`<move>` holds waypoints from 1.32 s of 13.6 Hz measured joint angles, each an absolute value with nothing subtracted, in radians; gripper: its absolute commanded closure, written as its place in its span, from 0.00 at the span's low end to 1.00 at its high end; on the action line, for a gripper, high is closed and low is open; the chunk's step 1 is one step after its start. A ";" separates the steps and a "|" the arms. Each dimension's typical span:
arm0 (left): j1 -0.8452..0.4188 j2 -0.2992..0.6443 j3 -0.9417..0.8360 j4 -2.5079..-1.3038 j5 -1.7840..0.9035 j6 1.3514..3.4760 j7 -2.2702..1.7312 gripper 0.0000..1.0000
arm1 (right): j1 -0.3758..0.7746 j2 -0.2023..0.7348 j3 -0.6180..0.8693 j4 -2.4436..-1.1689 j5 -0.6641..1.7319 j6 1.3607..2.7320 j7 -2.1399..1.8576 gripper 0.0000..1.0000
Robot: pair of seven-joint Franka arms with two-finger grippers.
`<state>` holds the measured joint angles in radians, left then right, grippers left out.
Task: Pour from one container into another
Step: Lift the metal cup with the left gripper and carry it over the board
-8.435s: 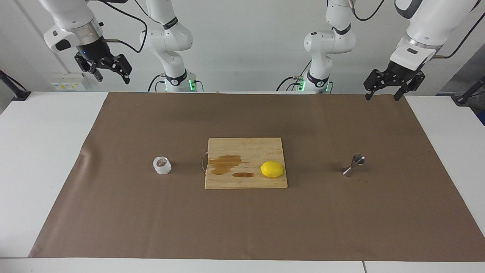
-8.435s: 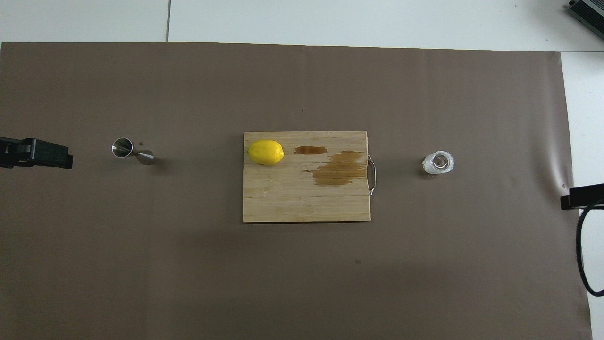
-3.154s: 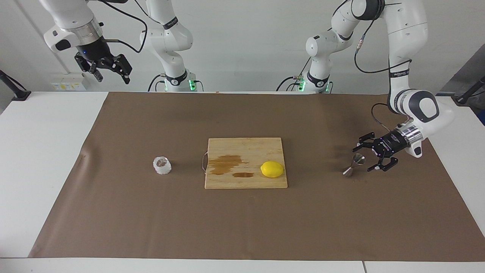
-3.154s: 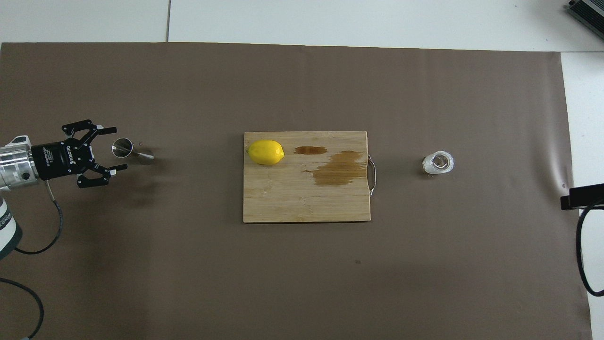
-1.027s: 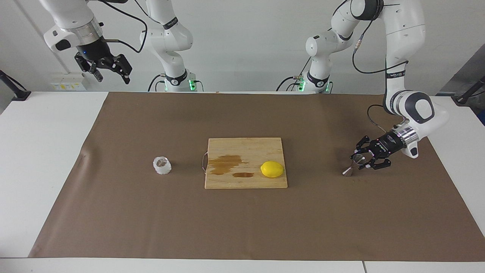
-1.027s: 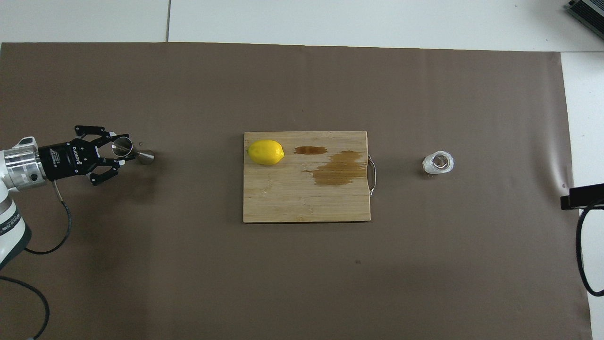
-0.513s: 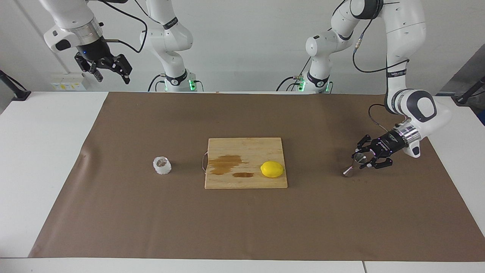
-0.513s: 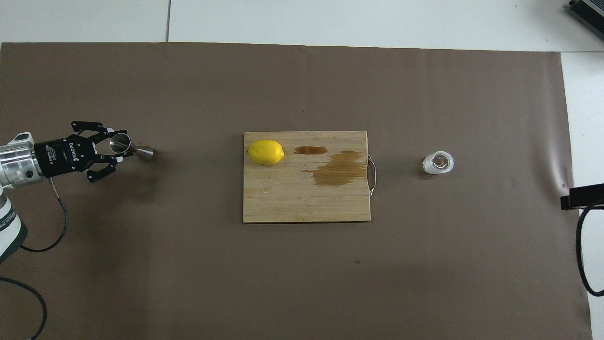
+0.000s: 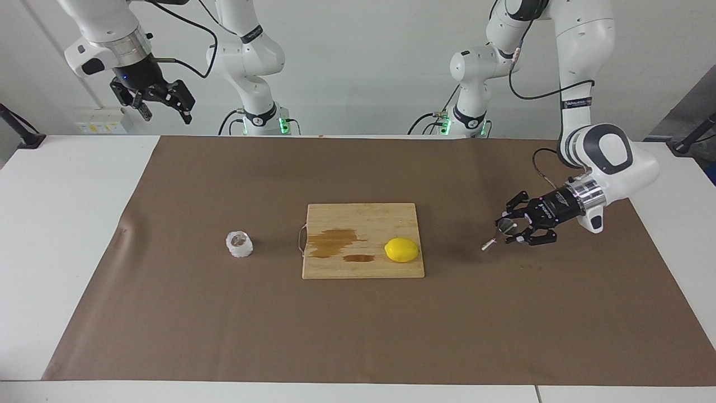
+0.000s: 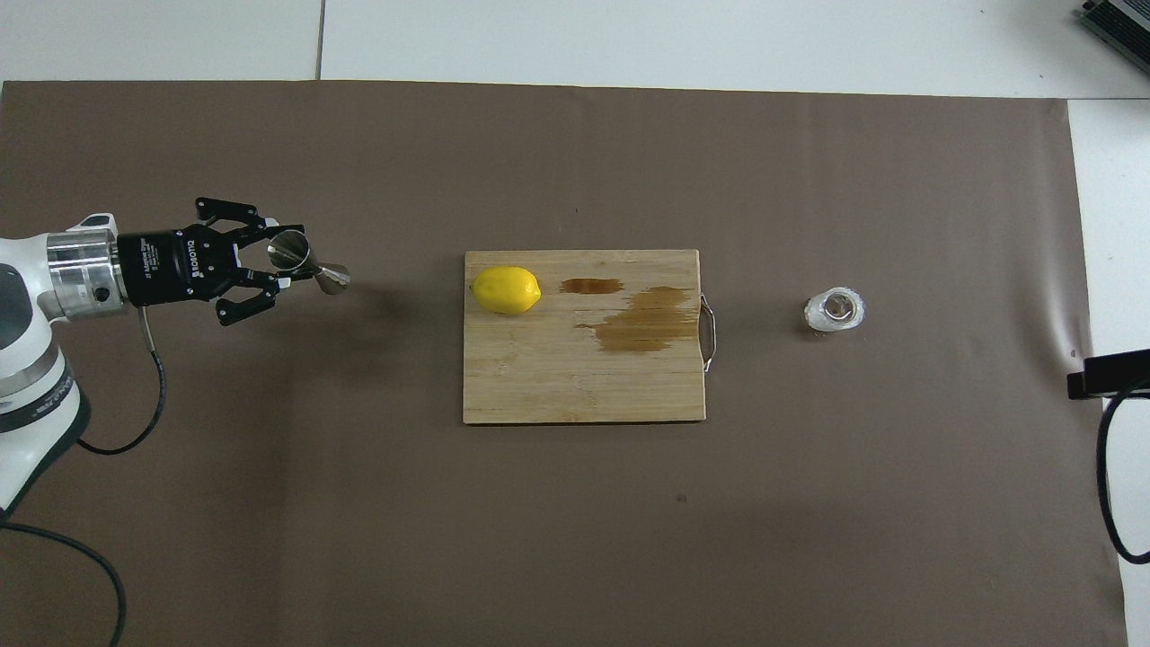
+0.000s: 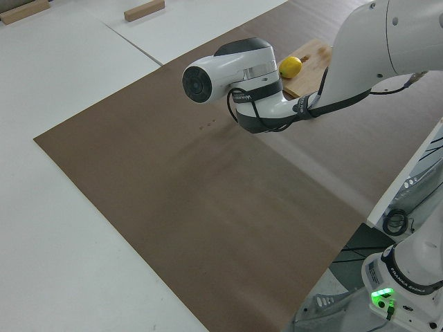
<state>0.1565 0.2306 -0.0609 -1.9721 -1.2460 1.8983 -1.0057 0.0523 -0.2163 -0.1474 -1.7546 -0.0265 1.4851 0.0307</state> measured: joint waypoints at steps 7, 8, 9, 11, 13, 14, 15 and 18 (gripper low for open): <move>-0.083 0.185 -0.075 -1.969 -1.311 2.124 -1.223 1.00 | 0.052 -0.216 -0.147 -1.755 -0.026 1.485 0.031 0.00; -0.107 0.185 -0.082 -1.969 -1.347 2.157 -1.230 1.00 | 0.052 -0.216 -0.147 -1.755 -0.026 1.485 0.031 0.00; -0.130 0.185 -0.089 -1.970 -1.382 2.198 -1.234 1.00 | 0.052 -0.216 -0.147 -1.755 -0.026 1.485 0.031 0.00; -0.195 0.187 -0.100 -1.974 -1.471 2.310 -1.237 1.00 | 0.052 -0.216 -0.147 -1.755 -0.026 1.485 0.031 0.00; -0.286 0.191 -0.105 -1.978 -1.593 2.442 -1.238 1.00 | 0.052 -0.216 -0.147 -1.755 -0.026 1.485 0.031 0.00; -0.322 0.192 -0.107 -1.979 -1.641 2.491 -1.238 1.00 | 0.052 -0.216 -0.147 -1.755 -0.026 1.485 0.031 0.00; -0.360 0.194 -0.108 -1.979 -1.690 2.546 -1.238 1.00 | 0.052 -0.216 -0.147 -1.755 -0.026 1.485 0.031 0.00; -0.440 0.215 -0.124 -1.974 -1.764 2.649 -1.235 1.00 | 0.052 -0.216 -0.147 -1.755 -0.026 1.485 0.031 0.00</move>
